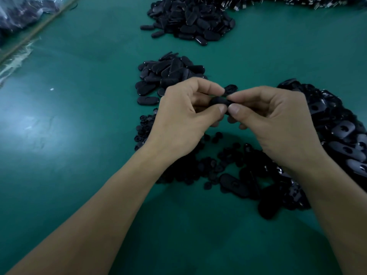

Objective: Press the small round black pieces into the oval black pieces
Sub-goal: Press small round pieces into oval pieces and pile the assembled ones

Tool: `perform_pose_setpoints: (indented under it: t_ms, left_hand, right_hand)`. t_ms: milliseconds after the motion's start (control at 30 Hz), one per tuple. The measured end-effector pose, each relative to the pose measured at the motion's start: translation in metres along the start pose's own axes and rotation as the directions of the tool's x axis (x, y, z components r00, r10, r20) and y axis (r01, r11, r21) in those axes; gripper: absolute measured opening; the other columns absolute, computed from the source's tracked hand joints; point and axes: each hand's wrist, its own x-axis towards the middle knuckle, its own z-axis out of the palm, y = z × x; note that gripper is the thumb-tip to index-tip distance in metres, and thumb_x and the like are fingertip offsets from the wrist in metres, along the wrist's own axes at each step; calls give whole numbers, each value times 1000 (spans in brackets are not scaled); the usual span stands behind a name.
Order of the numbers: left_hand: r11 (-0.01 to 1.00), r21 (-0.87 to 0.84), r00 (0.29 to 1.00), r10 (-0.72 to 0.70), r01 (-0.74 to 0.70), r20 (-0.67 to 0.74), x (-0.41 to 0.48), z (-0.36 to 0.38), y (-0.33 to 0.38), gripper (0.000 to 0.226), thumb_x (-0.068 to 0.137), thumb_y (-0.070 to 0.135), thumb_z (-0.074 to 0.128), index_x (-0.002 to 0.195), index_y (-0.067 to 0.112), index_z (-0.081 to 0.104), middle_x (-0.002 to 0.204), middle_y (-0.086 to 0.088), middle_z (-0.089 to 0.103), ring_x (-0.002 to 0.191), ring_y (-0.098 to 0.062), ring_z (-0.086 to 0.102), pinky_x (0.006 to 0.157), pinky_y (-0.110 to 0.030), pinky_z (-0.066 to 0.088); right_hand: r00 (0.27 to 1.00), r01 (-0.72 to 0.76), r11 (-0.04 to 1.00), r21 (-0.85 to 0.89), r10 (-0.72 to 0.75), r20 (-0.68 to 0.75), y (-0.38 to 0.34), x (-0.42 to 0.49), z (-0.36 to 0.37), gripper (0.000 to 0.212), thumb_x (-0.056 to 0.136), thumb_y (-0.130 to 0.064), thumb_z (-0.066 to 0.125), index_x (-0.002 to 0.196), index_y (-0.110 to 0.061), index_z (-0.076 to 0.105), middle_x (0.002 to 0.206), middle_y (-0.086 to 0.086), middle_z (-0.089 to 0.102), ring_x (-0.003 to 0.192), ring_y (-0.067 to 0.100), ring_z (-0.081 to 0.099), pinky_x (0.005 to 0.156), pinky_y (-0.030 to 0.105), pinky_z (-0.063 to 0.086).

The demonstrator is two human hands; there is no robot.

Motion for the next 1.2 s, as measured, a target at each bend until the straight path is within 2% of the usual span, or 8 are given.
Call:
perform_pose_setpoints:
  t_ms: [167, 300, 567, 733, 1000, 1100, 1200]
  left_hand:
    - [997, -65, 999, -37, 36, -19, 0, -1, 0, 19, 84, 4, 81, 94, 17, 72, 77, 0, 77, 69, -18, 76, 69, -27, 61]
    - [994, -91, 998, -61, 61, -5, 1, -2, -1, 18, 84, 2, 80, 95, 15, 74, 79, -4, 78, 73, -20, 77, 70, -28, 62]
    - [999, -24, 999, -49, 48, -14, 1, -3, -3, 18, 83, 2, 82, 92, 16, 74, 77, -2, 78, 70, -17, 76, 71, -31, 63]
    - [1000, 20, 999, -10, 11, -34, 1, -3, -3, 22, 81, 6, 84, 89, 24, 74, 75, 2, 77, 68, -15, 76, 70, -33, 63]
    - [980, 194, 997, 49, -37, -53, 1, -3, -2, 21, 81, 13, 82, 89, 30, 74, 75, 7, 76, 68, -10, 74, 71, -34, 63]
    - [983, 178, 996, 60, -48, -65, 2, -5, -2, 22, 82, 13, 82, 93, 30, 73, 78, 6, 76, 70, -10, 74, 73, -36, 63]
    - [991, 135, 988, 45, -25, -146, 7, -11, -3, 30, 84, 9, 80, 103, 30, 70, 78, 4, 77, 68, -13, 75, 75, -36, 63]
  right_hand:
    - [1000, -3, 999, 42, 3, 11, 1, 0, -1, 17, 88, -11, 75, 92, -27, 72, 81, -10, 76, 69, 8, 72, 62, 13, 51]
    - [1000, -7, 1000, 11, 7, -2, 2, 0, 0, 19, 87, -12, 76, 88, -30, 71, 76, -13, 75, 66, 5, 71, 61, 11, 50]
    - [999, -42, 993, -109, 41, -13, 1, -1, 3, 17, 88, -20, 75, 83, -34, 69, 74, -20, 72, 66, -1, 67, 62, 10, 49]
    - [996, -84, 992, -96, 80, -43, 0, -1, 3, 13, 88, -22, 75, 83, -32, 69, 75, -18, 72, 67, 0, 67, 63, 14, 51]
    - [997, -70, 993, -97, 69, -17, -1, -2, 3, 16, 89, -17, 75, 86, -32, 70, 73, -15, 73, 67, 3, 70, 61, 13, 51]
    - [998, -57, 995, -82, 55, -28, -1, -1, 2, 17, 93, -13, 70, 93, -30, 72, 76, -14, 74, 71, 5, 72, 63, 13, 52]
    - [995, -82, 993, -80, 76, -70, 0, -1, 2, 21, 96, -11, 65, 103, -30, 72, 84, -13, 76, 82, 3, 73, 71, 17, 54]
